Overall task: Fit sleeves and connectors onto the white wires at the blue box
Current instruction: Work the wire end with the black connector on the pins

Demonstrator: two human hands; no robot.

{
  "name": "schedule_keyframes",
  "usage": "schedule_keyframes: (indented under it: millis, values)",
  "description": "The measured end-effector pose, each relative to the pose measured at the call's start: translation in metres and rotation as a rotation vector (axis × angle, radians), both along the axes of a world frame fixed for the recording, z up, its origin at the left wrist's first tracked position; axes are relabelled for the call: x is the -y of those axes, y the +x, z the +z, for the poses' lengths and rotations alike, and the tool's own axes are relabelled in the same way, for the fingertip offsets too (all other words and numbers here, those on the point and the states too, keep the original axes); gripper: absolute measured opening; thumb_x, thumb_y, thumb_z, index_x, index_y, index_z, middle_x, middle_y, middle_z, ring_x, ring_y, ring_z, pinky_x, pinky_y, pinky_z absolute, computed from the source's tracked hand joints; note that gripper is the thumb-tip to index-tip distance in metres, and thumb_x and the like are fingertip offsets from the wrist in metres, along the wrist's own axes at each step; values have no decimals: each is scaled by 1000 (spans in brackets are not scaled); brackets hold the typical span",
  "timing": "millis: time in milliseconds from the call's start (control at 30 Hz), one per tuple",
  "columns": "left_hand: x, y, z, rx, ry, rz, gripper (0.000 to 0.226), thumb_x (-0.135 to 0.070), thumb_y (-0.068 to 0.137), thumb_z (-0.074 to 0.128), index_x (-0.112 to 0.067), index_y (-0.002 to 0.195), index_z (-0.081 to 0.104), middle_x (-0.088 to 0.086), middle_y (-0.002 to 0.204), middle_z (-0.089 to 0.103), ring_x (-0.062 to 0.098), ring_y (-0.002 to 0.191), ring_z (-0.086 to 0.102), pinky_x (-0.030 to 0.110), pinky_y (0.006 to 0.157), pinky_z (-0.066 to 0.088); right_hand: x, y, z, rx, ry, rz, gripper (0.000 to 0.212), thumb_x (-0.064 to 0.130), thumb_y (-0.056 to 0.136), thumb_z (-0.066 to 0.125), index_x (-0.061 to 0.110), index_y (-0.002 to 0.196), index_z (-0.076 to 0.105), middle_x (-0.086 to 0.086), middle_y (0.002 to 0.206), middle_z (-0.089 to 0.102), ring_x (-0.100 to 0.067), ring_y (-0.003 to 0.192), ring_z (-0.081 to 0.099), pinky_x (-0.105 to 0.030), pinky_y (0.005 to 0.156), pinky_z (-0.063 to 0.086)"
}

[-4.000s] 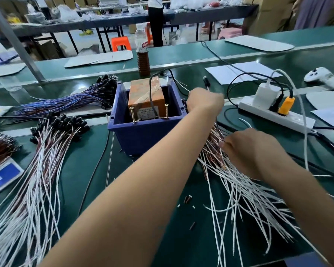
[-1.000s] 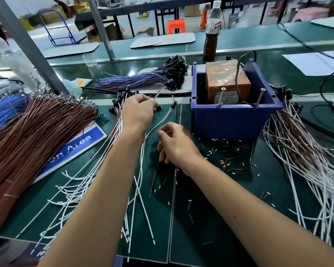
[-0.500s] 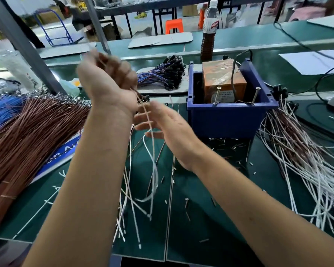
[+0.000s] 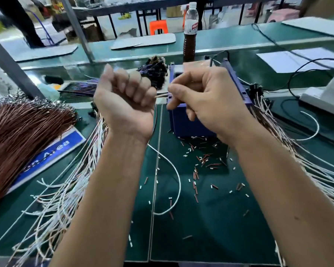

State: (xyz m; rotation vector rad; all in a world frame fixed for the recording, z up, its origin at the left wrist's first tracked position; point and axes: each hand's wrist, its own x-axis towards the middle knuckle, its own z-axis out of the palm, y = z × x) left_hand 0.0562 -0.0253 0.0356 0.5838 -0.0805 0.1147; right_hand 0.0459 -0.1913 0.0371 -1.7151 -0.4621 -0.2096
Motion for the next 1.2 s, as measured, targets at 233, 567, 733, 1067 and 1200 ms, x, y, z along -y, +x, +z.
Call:
schedule_keyframes:
  millis: [233, 567, 733, 1067, 1200]
  values:
    - [23, -12, -44, 56, 91, -186, 38, -30, 100, 42, -20, 68, 24, -3, 61, 20, 11, 57, 12, 25, 49, 16, 49, -4, -22, -97, -369, 41, 9, 13, 98, 73, 13, 88, 74, 3, 77, 80, -15, 46, 60, -25, 49, 51]
    - [41, -19, -74, 309, 853, -73, 20, -17, 82, 71, -8, 77, 54, 7, 63, 47, 14, 53, 41, 26, 54, 35, 76, -7, -27, -10, -533, 4, 13, 16, 89, 83, 17, 79, 75, 7, 65, 75, -10, 47, 64, -19, 52, 52]
    - [50, -20, -80, 295, 1028, -120, 19, 1, 81, 73, -4, 95, 61, 3, 71, 57, 15, 62, 42, 26, 58, 36, 73, -8, -25, 133, -746, -22, 11, 21, 90, 82, 22, 81, 75, 11, 64, 72, -1, 64, 68, -23, 67, 55]
    - [53, -14, -93, 283, 1220, -97, 4, -20, 91, 71, -23, 90, 73, 2, 83, 74, 25, 74, 66, 40, 68, 51, 69, -12, -24, 209, -837, -72, 13, 28, 96, 75, 21, 85, 72, 10, 73, 69, -8, 71, 63, -39, 73, 54]
    - [52, -10, -96, 301, 1274, -89, 7, -26, 93, 71, -25, 87, 74, -6, 71, 67, 8, 66, 55, 29, 61, 42, 69, -12, -25, 215, -848, -83, 14, 31, 96, 72, 22, 86, 71, 10, 73, 68, -10, 71, 61, -42, 73, 53]
